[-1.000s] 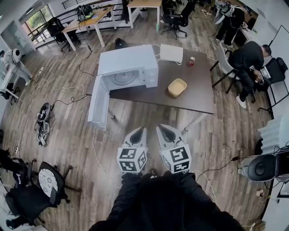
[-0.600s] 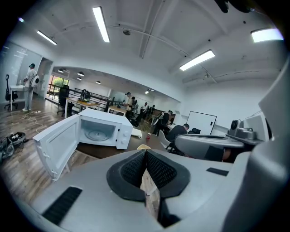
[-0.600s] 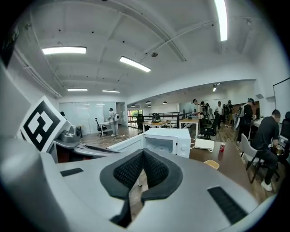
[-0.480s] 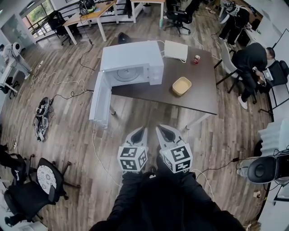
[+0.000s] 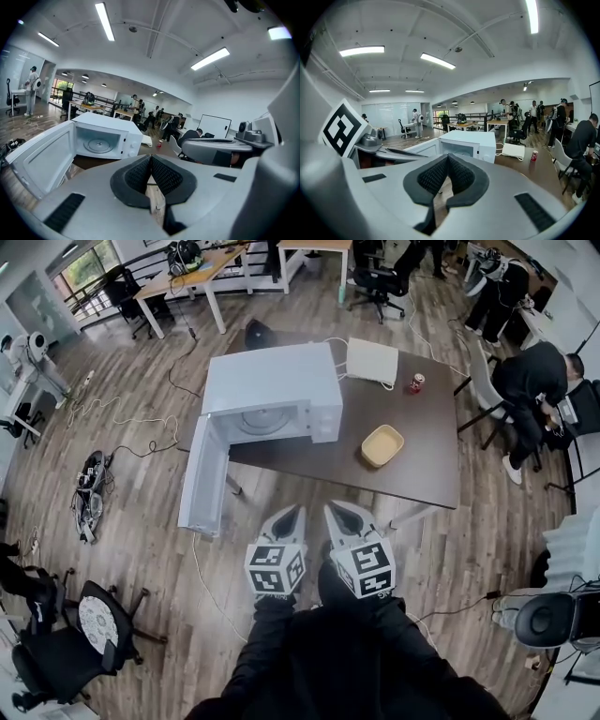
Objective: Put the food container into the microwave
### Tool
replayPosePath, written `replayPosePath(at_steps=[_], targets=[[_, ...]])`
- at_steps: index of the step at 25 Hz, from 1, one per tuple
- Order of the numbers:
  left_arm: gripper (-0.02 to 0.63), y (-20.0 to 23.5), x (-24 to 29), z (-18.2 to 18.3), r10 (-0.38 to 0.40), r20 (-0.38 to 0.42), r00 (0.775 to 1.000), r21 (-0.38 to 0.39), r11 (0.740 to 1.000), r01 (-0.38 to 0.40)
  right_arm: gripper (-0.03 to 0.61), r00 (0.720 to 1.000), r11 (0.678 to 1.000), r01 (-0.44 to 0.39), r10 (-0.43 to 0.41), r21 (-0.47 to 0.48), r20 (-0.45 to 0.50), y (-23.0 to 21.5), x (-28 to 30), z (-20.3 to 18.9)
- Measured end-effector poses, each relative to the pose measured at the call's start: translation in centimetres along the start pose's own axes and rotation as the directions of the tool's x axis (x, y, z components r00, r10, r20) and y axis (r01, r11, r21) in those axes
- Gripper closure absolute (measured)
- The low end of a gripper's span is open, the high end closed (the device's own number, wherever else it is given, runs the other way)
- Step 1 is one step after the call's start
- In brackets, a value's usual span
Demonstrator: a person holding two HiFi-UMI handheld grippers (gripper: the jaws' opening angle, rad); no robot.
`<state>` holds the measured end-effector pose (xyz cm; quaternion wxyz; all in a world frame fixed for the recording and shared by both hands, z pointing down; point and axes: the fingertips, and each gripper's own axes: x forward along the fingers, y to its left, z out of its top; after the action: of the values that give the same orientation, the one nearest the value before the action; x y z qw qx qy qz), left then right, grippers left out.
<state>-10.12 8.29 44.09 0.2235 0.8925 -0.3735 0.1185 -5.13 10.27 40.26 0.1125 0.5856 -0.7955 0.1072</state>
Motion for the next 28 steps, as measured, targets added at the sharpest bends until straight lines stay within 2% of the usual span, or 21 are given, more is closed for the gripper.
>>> replayPosePath(at_steps=[8,14,20,28], targets=[[0.580,0.5,9.2,5.1,0.003,-0.001,1.000,0.037,0.999,-0.003,0.555,1.000,1.000,0.017,-0.017,0.010,-0.004,-8.6,5.5,2.7],[0.580,0.2,14.6,6.6,0.004,-0.018,1.000,0.051,0.999,-0.003,0.555,1.000,0.999,0.014,-0.014,0.051,-0.007,-13.6,8.0,2.9],[0.580,-0.2,17.7,6.4,0.009,-0.049,0.999,0.052,0.999,-0.006,0.555,0.999,0.997,0.018,-0.014,0.080,-0.050,-16.7,9.6,1.8],[0.580,0.4,19.8,3.9,0.025,-0.092,0.995,0.038,0.999,-0.022,0.555,0.990,0.995,0.053,-0.041,0.088,-0.132,-19.1,10.2,-2.4]])
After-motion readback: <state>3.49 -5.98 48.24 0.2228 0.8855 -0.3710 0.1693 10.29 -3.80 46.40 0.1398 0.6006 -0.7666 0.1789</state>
